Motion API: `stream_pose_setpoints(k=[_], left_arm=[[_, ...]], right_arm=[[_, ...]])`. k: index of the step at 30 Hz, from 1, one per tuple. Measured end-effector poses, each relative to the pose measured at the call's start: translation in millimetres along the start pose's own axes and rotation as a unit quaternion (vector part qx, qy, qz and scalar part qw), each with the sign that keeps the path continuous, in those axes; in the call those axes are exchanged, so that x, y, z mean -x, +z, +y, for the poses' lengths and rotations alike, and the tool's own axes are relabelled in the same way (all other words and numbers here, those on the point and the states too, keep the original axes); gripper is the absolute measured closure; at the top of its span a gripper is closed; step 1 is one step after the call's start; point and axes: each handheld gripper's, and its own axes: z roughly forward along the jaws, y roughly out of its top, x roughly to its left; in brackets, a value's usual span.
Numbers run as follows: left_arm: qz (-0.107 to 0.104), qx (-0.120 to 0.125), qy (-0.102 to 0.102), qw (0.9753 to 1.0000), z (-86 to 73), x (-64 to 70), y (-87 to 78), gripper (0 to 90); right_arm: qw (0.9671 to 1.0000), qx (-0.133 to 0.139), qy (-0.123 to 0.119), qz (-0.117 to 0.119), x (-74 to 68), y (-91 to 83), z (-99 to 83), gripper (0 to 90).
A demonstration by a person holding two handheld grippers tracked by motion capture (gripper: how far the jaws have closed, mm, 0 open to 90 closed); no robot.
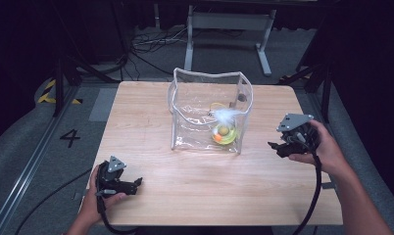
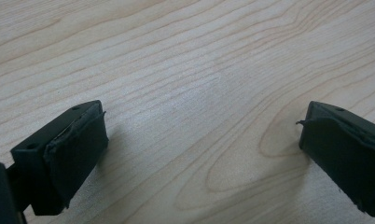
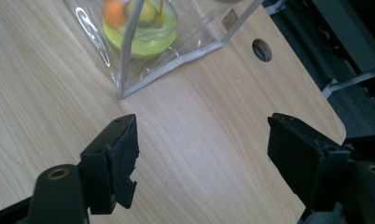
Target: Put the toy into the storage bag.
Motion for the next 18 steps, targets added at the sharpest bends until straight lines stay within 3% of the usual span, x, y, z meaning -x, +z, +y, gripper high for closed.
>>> stream_pose_setpoints(k=[7, 12, 18], left_arm=[[0.000, 0.000, -0.001, 1.0000, 0.0, 0.0, 0.1, 1.2], [0.000, 0.000, -0.001, 1.0000, 0.0, 0.1, 0.0, 1.2], [0.001, 0.001, -0.002, 1.0000, -0.1, 0.3, 0.1, 1.3]], right_arm=[[1.0000, -0.006, 0.002, -0.006, -12.4, 16.2, -25.2, 24.1], [0.9998, 0.003, 0.021, 0.001, -19.5, 24.6, -43.8, 23.7], [0.9978, 0.025, 0.061, 0.000, -25.5, 31.2, -72.7, 19.9]])
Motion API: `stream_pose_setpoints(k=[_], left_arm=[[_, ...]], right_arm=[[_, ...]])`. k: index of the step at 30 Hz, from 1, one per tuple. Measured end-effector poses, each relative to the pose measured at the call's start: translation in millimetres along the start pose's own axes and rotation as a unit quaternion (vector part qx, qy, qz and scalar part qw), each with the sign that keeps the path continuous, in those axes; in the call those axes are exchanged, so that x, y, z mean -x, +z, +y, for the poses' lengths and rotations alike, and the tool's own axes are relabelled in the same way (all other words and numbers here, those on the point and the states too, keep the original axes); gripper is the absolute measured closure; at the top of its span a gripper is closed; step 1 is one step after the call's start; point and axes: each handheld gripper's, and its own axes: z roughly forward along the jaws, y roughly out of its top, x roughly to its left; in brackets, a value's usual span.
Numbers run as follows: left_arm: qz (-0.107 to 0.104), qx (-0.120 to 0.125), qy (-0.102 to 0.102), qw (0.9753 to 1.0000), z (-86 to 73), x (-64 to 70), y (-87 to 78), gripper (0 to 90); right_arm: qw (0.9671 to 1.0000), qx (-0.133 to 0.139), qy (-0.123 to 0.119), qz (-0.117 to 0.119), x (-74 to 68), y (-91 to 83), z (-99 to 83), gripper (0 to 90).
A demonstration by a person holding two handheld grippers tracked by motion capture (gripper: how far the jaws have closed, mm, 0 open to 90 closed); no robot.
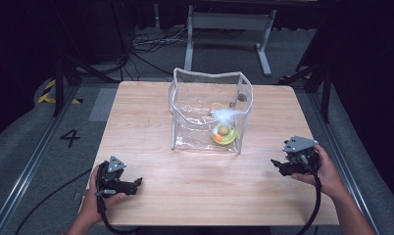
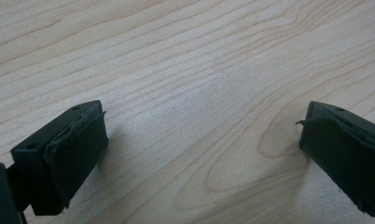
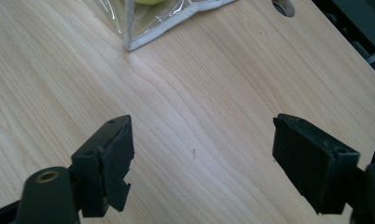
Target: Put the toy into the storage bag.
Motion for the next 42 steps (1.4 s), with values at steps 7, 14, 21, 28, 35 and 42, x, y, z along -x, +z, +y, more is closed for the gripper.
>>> stream_pose_setpoints(k=[7, 14, 21, 28, 35, 42], left_arm=[[0.000, 0.000, 0.000, 1.0000, 0.0, 0.0, 0.0, 1.2], [0.000, 0.000, 0.000, 1.0000, 0.0, 0.0, 0.0, 1.2], [0.001, 0.000, -0.001, 1.0000, -0.1, 0.1, 0.0, 1.2], [0.005, -0.001, -0.007, 1.0000, -1.1, 1.6, -0.8, 1.2], [0.005, 0.000, -0.007, 1.0000, -1.0, 1.5, -0.7, 1.1], [0.000, 0.001, -0.004, 1.0000, -1.4, 0.6, -0.9, 1.2]], right_arm=[[0.9991, 0.016, 0.038, 0.008, -1.3, 5.3, -35.8, 18.2], [0.9954, 0.022, 0.092, 0.014, -7.5, 15.1, -80.6, 18.4], [0.9817, 0.049, 0.183, 0.024, -7.9, 15.5, -116.8, 18.1], [0.9760, 0.035, 0.213, 0.026, -5.0, 17.3, -118.0, 11.7], [0.9736, 0.028, 0.226, 0.023, -4.5, 18.2, -117.6, 9.2], [0.9726, 0.022, 0.231, 0.016, -4.0, 19.4, -117.1, 5.1]])
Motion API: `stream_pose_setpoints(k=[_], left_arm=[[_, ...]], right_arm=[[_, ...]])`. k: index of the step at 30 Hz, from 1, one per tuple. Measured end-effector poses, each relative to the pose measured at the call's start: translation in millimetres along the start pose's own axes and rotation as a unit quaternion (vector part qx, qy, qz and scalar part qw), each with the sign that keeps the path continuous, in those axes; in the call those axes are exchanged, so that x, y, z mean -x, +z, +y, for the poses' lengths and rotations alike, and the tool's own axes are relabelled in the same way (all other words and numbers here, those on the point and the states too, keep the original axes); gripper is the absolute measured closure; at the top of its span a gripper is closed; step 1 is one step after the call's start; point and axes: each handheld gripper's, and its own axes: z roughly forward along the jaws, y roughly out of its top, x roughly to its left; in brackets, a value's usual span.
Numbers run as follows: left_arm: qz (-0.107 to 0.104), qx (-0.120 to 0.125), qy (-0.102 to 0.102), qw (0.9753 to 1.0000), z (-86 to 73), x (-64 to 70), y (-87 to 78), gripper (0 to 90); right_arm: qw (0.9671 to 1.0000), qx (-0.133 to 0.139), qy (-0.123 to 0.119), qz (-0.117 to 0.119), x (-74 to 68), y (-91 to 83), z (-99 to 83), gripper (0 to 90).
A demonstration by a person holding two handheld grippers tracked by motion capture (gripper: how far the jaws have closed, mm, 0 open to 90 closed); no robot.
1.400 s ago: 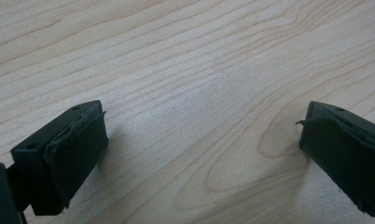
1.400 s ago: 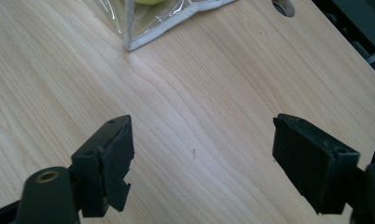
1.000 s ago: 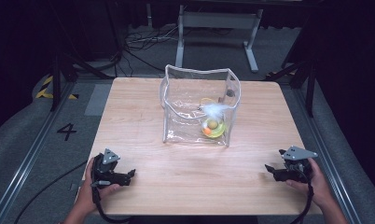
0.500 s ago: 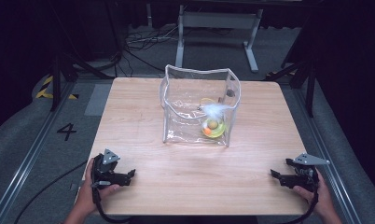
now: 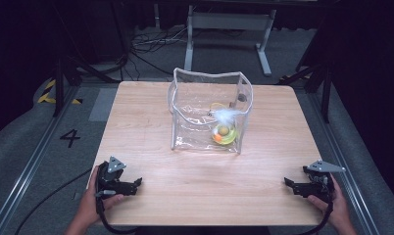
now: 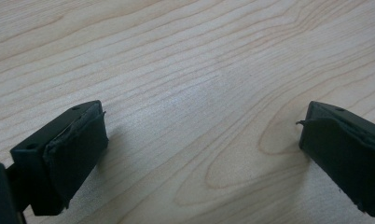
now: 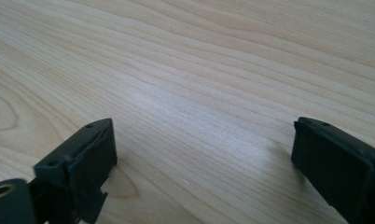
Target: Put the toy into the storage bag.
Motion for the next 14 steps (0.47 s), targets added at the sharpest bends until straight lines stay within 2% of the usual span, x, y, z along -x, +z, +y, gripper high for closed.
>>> stream_pose_setpoints(k=[7, 14], left_arm=[[-0.003, -0.003, 0.002, 1.0000, 0.1, -0.6, -0.5, 1.1], [0.005, -0.002, -0.003, 1.0000, -0.3, 0.5, -0.4, 0.5]], right_arm=[[1.0000, -0.002, 0.002, -0.003, -1.0, 1.6, 1.3, 3.6], [1.0000, -0.003, 0.004, -0.003, -1.1, 1.7, 1.3, 3.4]])
